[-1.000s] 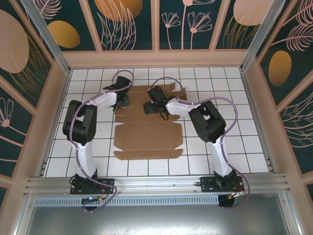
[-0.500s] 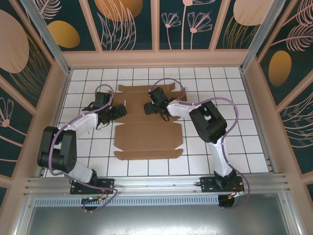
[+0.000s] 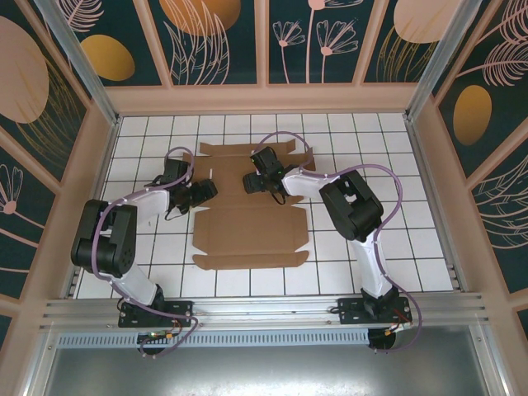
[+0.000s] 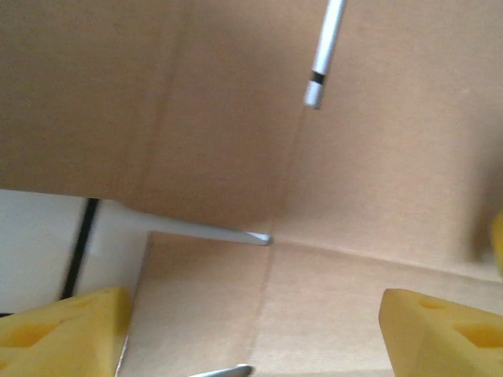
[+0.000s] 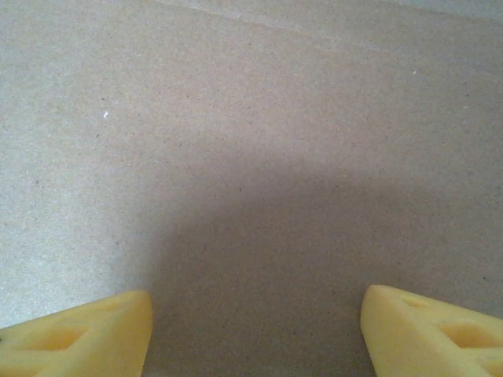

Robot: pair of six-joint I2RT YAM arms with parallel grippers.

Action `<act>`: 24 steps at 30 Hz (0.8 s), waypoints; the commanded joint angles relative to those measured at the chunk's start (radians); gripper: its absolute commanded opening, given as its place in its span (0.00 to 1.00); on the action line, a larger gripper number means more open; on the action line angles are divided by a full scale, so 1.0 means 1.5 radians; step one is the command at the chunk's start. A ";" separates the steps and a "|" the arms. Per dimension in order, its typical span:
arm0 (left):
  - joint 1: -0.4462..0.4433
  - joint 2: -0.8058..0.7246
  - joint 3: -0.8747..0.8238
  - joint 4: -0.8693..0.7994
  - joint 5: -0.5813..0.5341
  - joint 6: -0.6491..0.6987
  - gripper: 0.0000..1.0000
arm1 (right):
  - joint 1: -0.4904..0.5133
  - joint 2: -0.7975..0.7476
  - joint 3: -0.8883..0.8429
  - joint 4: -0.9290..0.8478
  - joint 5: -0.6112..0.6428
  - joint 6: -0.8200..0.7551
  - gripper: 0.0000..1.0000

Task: Fold the paper box

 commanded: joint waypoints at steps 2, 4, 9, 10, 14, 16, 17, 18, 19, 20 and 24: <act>-0.003 -0.023 -0.007 0.052 0.071 -0.028 0.79 | 0.000 0.053 -0.048 -0.141 -0.058 0.020 0.72; -0.003 -0.031 -0.007 0.057 0.085 -0.037 0.77 | -0.001 0.054 -0.050 -0.139 -0.058 0.020 0.72; -0.004 -0.043 -0.014 0.084 0.109 -0.053 0.74 | -0.002 0.052 -0.054 -0.134 -0.060 0.023 0.72; -0.003 -0.043 -0.015 0.090 0.114 -0.054 0.74 | -0.002 0.052 -0.055 -0.134 -0.061 0.024 0.72; -0.010 -0.020 -0.020 0.126 0.150 -0.067 0.73 | -0.002 0.053 -0.056 -0.133 -0.062 0.024 0.72; -0.022 -0.004 -0.023 0.146 0.158 -0.073 0.73 | -0.003 0.053 -0.056 -0.133 -0.063 0.025 0.72; -0.029 0.004 -0.022 0.151 0.157 -0.074 0.73 | -0.002 0.053 -0.058 -0.132 -0.064 0.025 0.71; -0.037 0.016 -0.021 0.157 0.159 -0.075 0.73 | -0.002 0.051 -0.058 -0.132 -0.064 0.026 0.72; -0.043 0.028 -0.018 0.161 0.161 -0.077 0.73 | -0.002 0.052 -0.060 -0.131 -0.065 0.026 0.72; -0.049 0.044 -0.013 0.164 0.165 -0.079 0.73 | -0.002 0.051 -0.060 -0.131 -0.066 0.025 0.71; -0.053 0.082 -0.007 0.174 0.165 -0.092 0.71 | -0.002 0.044 -0.065 -0.132 -0.069 0.027 0.71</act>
